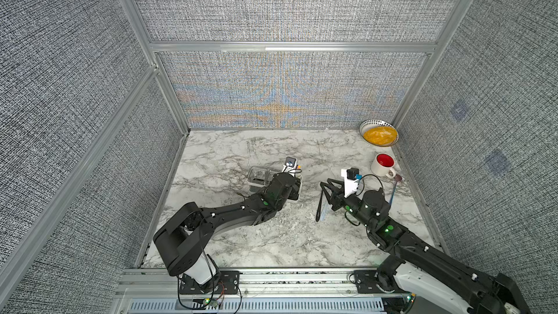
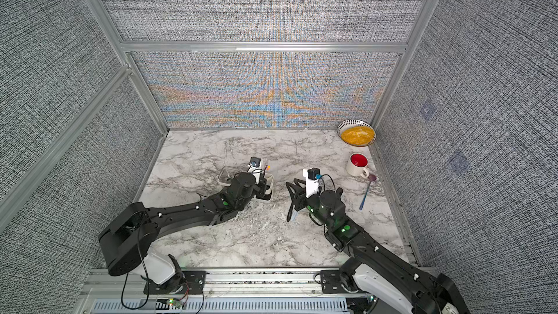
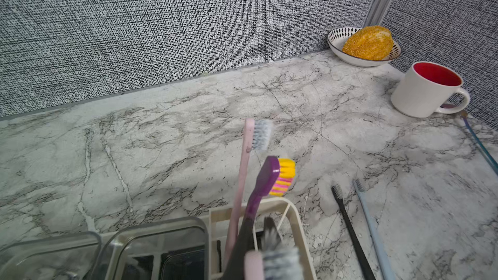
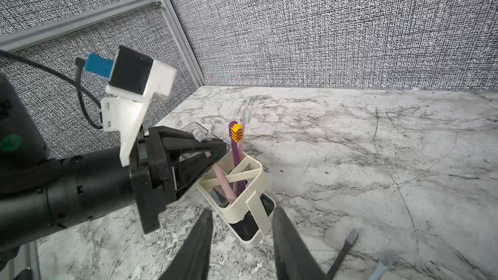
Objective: Place the toothbrush into the toothbrush holder
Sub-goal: Place the toothbrush in the toothbrush holder.
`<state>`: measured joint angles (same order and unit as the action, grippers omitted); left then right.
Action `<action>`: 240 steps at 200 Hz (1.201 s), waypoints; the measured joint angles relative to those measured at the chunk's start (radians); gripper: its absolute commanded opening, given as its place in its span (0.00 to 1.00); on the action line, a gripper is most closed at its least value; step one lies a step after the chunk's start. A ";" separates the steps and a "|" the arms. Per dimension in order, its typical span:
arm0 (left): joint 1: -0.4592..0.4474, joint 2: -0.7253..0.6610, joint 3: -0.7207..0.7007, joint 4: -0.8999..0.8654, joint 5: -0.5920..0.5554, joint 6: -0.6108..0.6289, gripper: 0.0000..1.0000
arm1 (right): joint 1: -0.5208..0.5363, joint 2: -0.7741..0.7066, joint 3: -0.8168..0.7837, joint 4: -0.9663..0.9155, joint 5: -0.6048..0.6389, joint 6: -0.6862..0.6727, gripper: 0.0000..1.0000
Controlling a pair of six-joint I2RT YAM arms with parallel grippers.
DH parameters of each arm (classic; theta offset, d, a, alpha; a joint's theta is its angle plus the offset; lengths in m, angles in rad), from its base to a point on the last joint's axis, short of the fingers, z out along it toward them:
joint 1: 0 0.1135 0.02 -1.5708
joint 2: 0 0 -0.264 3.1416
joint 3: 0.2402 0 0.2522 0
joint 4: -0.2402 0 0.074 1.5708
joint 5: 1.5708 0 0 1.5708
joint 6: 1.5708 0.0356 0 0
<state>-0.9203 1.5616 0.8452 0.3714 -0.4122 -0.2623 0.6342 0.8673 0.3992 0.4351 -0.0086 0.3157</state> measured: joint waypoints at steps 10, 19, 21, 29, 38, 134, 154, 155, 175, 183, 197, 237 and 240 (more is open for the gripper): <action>0.000 0.005 0.002 0.000 -0.001 0.000 0.01 | 0.000 0.002 0.000 0.000 0.000 0.000 0.39; 0.000 0.011 0.004 -0.001 -0.003 0.000 0.01 | 0.000 0.005 0.000 0.000 0.000 0.000 0.39; 0.000 0.012 0.005 -0.001 -0.004 -0.001 0.01 | 0.000 0.005 0.000 0.000 0.000 0.000 0.39; 0.000 0.018 0.010 -0.002 -0.006 -0.001 0.02 | 0.000 0.006 0.000 0.000 0.000 0.000 0.39; 0.000 0.022 0.015 -0.003 -0.007 -0.001 0.02 | 0.000 0.008 0.000 0.000 0.000 0.000 0.39; 0.000 0.044 0.031 -0.026 -0.016 -0.019 0.29 | 0.000 0.009 0.000 -0.001 0.000 -0.008 0.39; 0.000 0.043 0.032 -0.040 -0.016 -0.026 0.33 | 0.000 0.002 0.000 -0.008 0.005 -0.009 0.39; 0.000 0.043 0.032 -0.042 -0.016 -0.026 0.33 | 0.000 0.002 0.000 -0.009 0.006 -0.009 0.39; 0.000 0.039 0.041 -0.063 -0.019 -0.026 0.40 | 0.000 -0.006 0.005 -0.037 0.018 -0.010 0.39; 0.000 0.038 0.048 -0.068 -0.023 -0.026 0.43 | 0.000 -0.012 0.010 -0.050 0.027 -0.011 0.39; 0.000 0.030 0.054 -0.082 -0.026 -0.026 0.47 | 0.000 -0.026 0.017 -0.068 0.030 -0.011 0.39; 0.000 -0.001 0.055 -0.114 -0.036 -0.027 0.65 | 0.000 -0.058 0.033 -0.156 0.057 -0.004 0.39; 0.000 -0.003 0.056 -0.117 -0.037 -0.027 0.65 | 0.000 -0.057 0.038 -0.169 0.059 -0.001 0.39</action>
<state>-0.9203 1.5581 0.9009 0.2539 -0.4492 -0.2890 0.6342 0.8101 0.4370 0.2665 0.0502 0.3145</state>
